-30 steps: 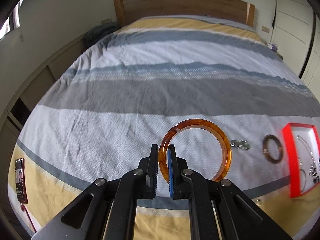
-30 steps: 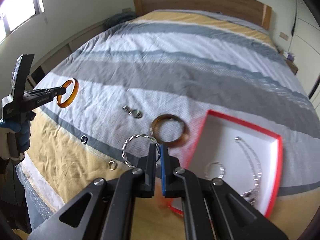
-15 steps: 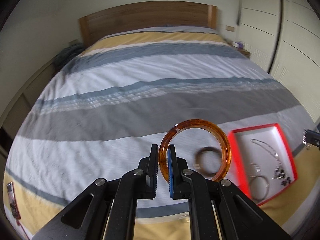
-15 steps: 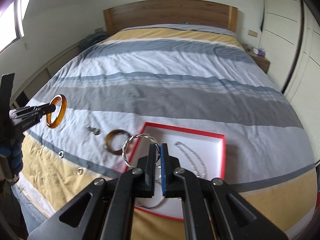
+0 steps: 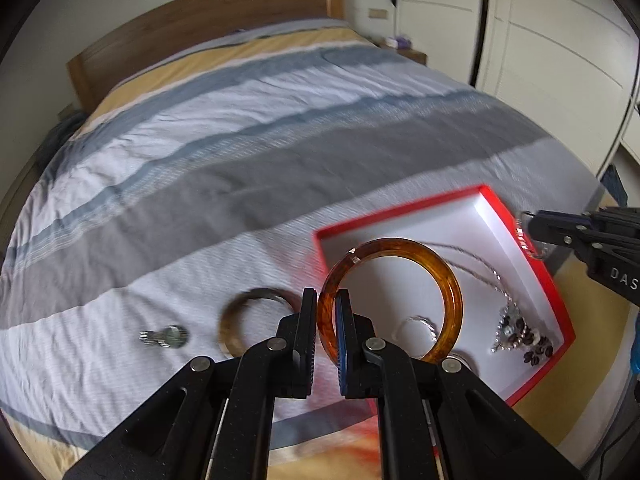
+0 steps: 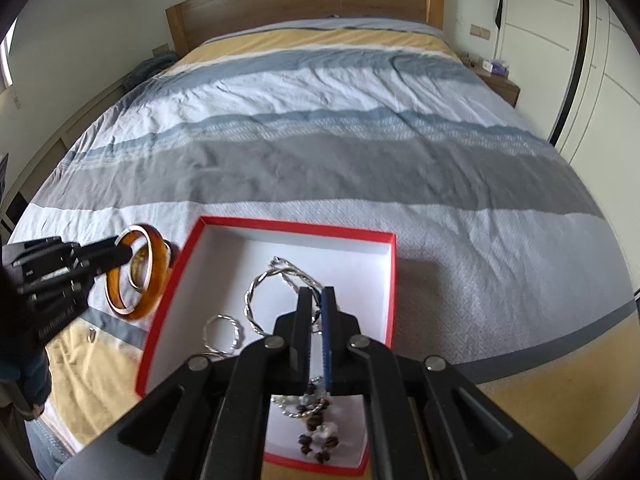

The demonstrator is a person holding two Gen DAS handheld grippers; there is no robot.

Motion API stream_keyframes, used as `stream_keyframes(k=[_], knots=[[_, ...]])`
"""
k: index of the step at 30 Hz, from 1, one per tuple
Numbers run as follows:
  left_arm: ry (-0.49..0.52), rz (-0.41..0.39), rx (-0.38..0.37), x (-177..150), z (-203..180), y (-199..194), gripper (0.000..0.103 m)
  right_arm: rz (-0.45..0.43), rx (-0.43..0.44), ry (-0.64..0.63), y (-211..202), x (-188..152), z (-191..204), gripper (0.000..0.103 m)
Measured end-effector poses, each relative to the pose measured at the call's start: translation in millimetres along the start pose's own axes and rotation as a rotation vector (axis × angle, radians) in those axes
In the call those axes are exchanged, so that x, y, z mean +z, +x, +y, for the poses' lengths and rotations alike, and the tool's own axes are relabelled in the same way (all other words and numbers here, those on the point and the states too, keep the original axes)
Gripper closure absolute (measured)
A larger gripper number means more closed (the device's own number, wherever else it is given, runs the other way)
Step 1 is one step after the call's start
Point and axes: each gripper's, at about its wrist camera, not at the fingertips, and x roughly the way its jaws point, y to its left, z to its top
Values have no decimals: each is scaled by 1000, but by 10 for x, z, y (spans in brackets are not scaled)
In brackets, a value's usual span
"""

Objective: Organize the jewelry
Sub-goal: 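Carry the amber bangle and twisted hoop over the red box with both tools, then lower both tools into the box and open them to release the jewelry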

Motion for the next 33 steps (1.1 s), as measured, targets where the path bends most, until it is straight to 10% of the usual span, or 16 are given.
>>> stream_keyframes(k=[33], knots=[[64,144,26,-158,-362,748,93,148,-68,-137,700,-364,38,99]])
